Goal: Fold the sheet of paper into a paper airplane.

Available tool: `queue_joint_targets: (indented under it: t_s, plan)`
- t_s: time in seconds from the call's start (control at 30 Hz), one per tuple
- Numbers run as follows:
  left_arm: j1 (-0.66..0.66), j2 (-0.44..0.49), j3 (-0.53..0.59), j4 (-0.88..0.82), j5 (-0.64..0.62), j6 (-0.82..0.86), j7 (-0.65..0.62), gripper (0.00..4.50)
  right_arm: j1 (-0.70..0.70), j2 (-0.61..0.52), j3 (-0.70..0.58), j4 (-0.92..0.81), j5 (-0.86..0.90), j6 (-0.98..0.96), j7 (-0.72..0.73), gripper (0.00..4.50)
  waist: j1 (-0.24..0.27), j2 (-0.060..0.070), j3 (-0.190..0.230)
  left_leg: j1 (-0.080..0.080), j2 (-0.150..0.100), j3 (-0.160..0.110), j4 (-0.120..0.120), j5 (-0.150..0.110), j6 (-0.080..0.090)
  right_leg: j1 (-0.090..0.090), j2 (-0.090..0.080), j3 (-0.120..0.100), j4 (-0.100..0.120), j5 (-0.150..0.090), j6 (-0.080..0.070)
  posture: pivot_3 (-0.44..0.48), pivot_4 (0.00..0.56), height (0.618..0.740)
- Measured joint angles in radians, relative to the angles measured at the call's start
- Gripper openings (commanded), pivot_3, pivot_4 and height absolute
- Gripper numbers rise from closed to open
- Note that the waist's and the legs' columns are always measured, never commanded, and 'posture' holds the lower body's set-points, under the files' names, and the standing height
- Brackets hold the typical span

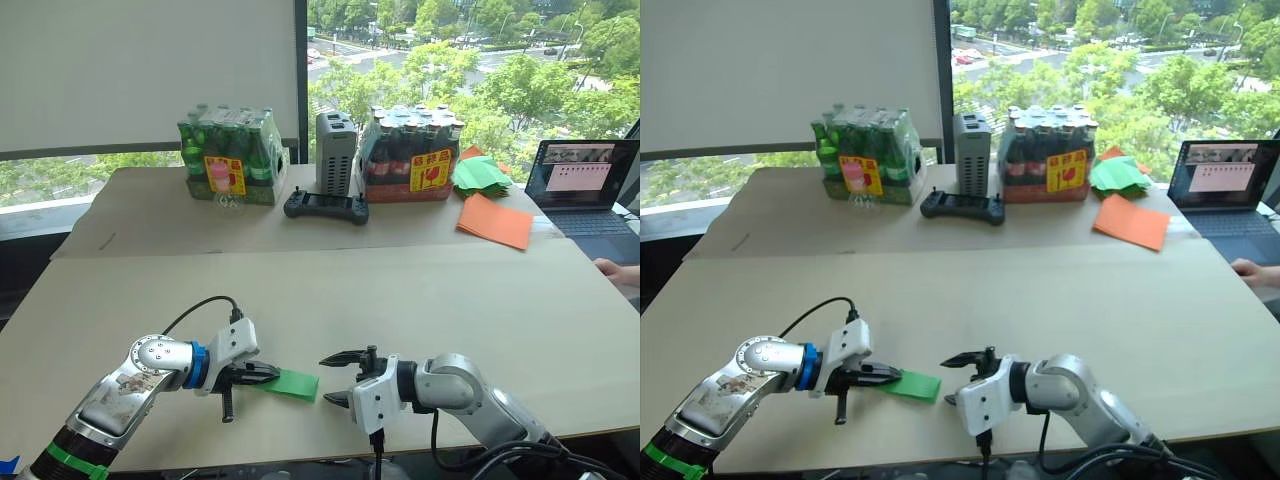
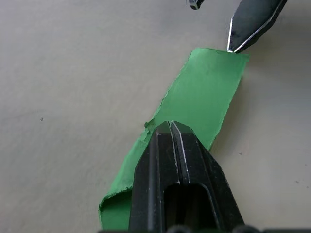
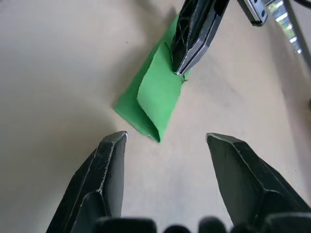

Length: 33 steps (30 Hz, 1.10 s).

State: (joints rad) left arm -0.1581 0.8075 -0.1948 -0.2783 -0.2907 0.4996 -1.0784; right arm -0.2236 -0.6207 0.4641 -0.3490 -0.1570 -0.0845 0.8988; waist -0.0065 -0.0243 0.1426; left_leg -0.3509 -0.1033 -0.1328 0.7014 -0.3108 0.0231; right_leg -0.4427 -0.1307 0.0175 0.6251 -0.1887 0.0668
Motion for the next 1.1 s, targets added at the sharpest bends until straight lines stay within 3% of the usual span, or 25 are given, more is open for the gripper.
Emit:
queue_joint_targets:
  t_s: [0.1, 0.2, 0.4, 0.63, 1.1]
  plan:
    - [0.0, -0.003, -0.003, 0.002, 0.004, -0.003, -0.002, 0.0, -0.026, 0.033, -0.054, -0.081, 0.163, 0.215, 0.045, 2.96, -0.004, 0.0, 0.0, -0.001, 0.001, 0.0, 0.0, 0.0, 0.0, -0.001, 0.0, -0.001, 0.0, 0.0, 0.0, 0.0, 0.15, 0.696]
    - [-0.001, -0.006, -0.006, 0.007, 0.011, -0.016, -0.004, 0.0, -0.093, 0.107, -0.076, -0.103, 0.242, 0.404, 0.029, 2.17, -0.004, 0.0, 0.0, -0.001, 0.001, 0.0, -0.002, 0.0, -0.001, -0.002, 0.0, -0.001, 0.0, 0.0, -0.001, 0.0, 0.15, 0.696]
    - [-0.004, -0.011, -0.007, 0.013, 0.013, -0.023, -0.006, 0.0, -0.166, 0.194, -0.012, -0.058, 0.217, 0.579, -0.037, 0.09, -0.002, 0.0, 0.0, -0.004, 0.0, 0.0, -0.003, 0.004, -0.008, -0.008, 0.0, -0.001, 0.001, 0.0, -0.001, 0.0, 0.15, 0.696]
    - [-0.013, -0.018, -0.011, 0.02, 0.015, -0.028, -0.003, 0.0, -0.166, 0.211, 0.108, 0.057, 0.167, 0.607, -0.048, 0.02, -0.004, 0.0, 0.0, -0.006, 0.0, 0.001, -0.004, 0.004, -0.009, -0.012, 0.0, 0.0, 0.002, 0.001, -0.002, 0.0, 0.15, 0.696]
    - [0.001, -0.017, -0.009, 0.014, 0.015, -0.037, 0.008, 0.0, -0.197, 0.245, 0.148, 0.122, 0.118, 0.587, -0.054, 0.02, -0.007, 0.001, 0.0, -0.004, 0.0, 0.002, -0.005, 0.005, -0.009, -0.012, 0.0, 0.0, 0.004, 0.001, -0.003, 0.0, 0.15, 0.696]
